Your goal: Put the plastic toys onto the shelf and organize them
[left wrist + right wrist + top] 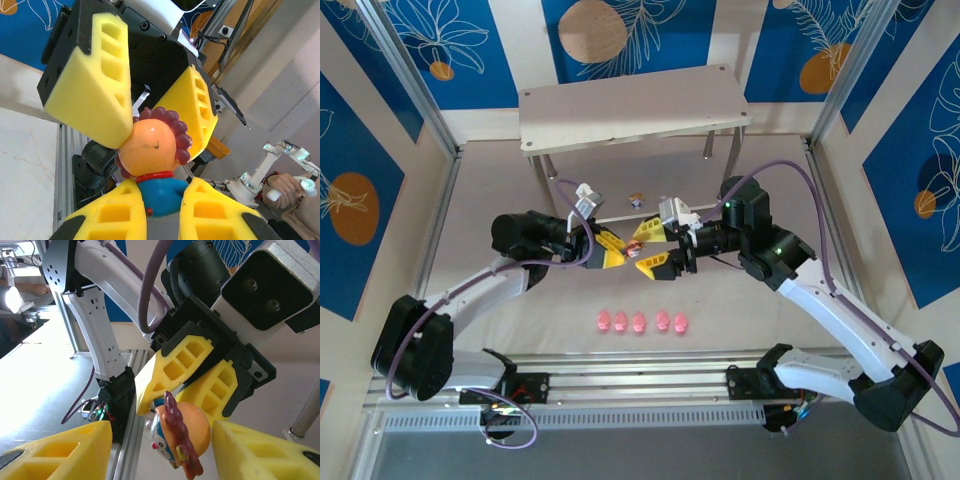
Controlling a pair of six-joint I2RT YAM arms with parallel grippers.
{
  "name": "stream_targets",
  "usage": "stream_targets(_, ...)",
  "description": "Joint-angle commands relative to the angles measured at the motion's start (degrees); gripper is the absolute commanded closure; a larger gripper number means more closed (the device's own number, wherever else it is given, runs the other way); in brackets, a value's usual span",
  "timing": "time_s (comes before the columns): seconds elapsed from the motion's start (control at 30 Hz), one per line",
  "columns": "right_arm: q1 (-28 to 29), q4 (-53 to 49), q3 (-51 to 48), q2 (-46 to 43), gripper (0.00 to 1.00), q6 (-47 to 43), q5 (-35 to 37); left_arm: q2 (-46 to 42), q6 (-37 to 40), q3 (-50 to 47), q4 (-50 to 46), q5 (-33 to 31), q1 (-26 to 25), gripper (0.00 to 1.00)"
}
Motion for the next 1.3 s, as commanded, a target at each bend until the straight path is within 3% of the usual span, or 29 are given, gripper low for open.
stream_targets(0.0,1.00,-2.28,2.63,0.69,0.53,-1.63,1.33,-0.43,-0.21,1.74,2.99,0.61,-0.58,0.85)
stream_targets(0.27,2.02,-3.97,3.95,1.58,0.80,-2.50,1.86,-0.52,0.03,1.65,2.99,0.86,-0.50,0.84)
stream_targets(0.43,2.93,-5.24,4.42,1.69,0.85,-2.85,4.25,-0.51,0.12,1.83,2.99,0.59,-0.50,0.82)
stream_targets(0.5,3.58,-5.17,4.14,1.36,1.00,-3.04,6.53,-0.23,-0.01,1.87,2.96,0.47,-0.46,0.77)
stream_targets(0.7,4.08,-6.12,4.54,-0.23,1.00,-2.87,12.13,0.54,0.50,2.16,2.95,-0.47,-0.02,0.59)
stream_targets(1.03,4.27,-20.13,10.50,-0.78,1.00,-6.23,22.25,0.80,2.39,4.25,1.05,-1.96,6.98,0.60)
stream_targets(1.17,4.31,-26.44,13.86,-0.10,1.00,-7.25,24.54,0.12,11.29,5.25,-10.24,-1.81,9.55,0.61)
stream_targets(1.27,4.40,-33.81,18.29,2.31,1.00,-7.37,28.78,-2.09,25.46,6.78,-29.37,-3.21,10.06,0.63)
